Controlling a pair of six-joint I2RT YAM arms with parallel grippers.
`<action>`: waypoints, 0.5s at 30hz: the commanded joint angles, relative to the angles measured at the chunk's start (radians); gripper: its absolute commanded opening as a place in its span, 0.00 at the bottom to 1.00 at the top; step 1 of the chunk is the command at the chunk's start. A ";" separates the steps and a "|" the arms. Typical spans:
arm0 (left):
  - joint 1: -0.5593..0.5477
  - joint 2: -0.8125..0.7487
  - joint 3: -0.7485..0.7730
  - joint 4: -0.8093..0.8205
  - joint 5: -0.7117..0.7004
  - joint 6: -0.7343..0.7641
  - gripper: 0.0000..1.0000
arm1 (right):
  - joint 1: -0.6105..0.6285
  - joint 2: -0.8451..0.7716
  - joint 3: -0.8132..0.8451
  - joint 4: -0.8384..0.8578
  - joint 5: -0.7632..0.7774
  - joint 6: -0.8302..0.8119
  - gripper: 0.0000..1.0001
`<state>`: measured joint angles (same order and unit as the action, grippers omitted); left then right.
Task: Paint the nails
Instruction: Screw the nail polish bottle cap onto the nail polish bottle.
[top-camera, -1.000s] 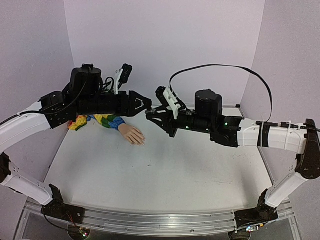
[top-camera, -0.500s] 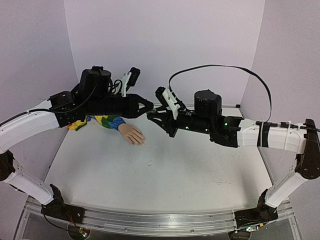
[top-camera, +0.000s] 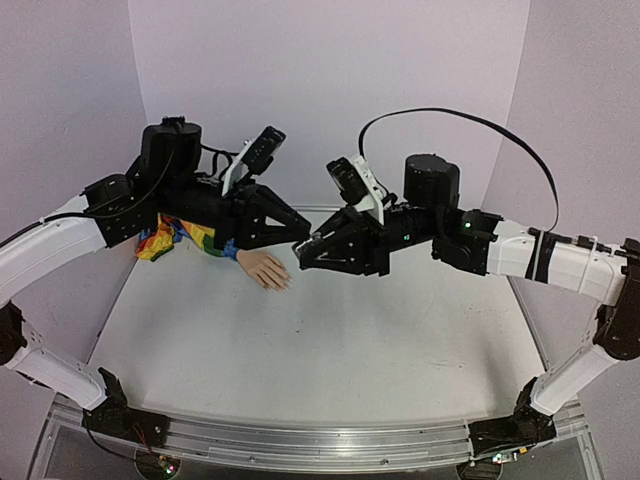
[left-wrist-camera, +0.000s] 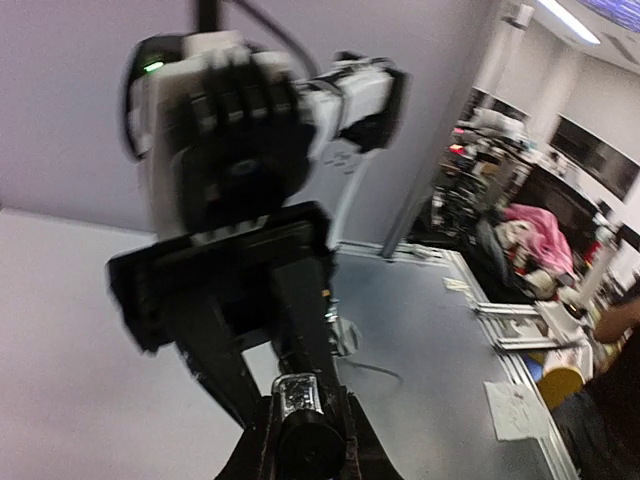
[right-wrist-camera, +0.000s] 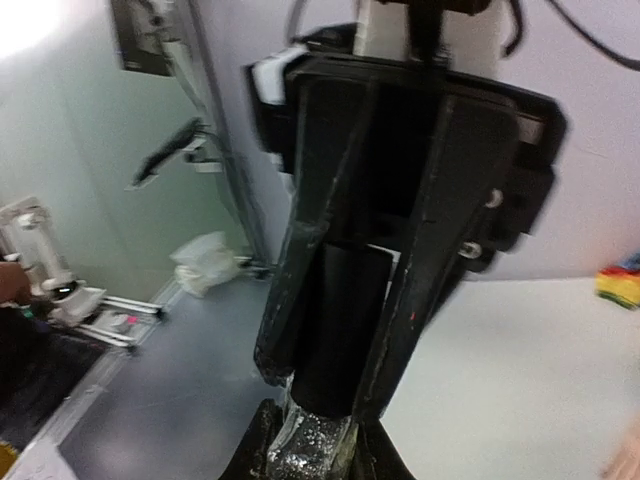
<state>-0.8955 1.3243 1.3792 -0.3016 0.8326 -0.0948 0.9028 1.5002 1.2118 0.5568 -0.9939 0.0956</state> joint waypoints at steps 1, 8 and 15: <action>-0.055 0.004 0.049 0.012 0.458 0.083 0.00 | 0.108 -0.024 0.133 0.277 -0.359 0.087 0.00; -0.043 -0.052 0.069 -0.147 0.029 0.143 0.30 | 0.092 -0.107 0.029 0.052 0.146 -0.258 0.00; -0.042 -0.084 0.078 -0.299 -0.523 0.028 0.91 | 0.093 -0.068 -0.025 0.042 0.663 -0.408 0.00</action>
<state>-0.9428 1.2812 1.4296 -0.4969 0.6506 0.0280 0.9936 1.4345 1.1873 0.5388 -0.6895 -0.1623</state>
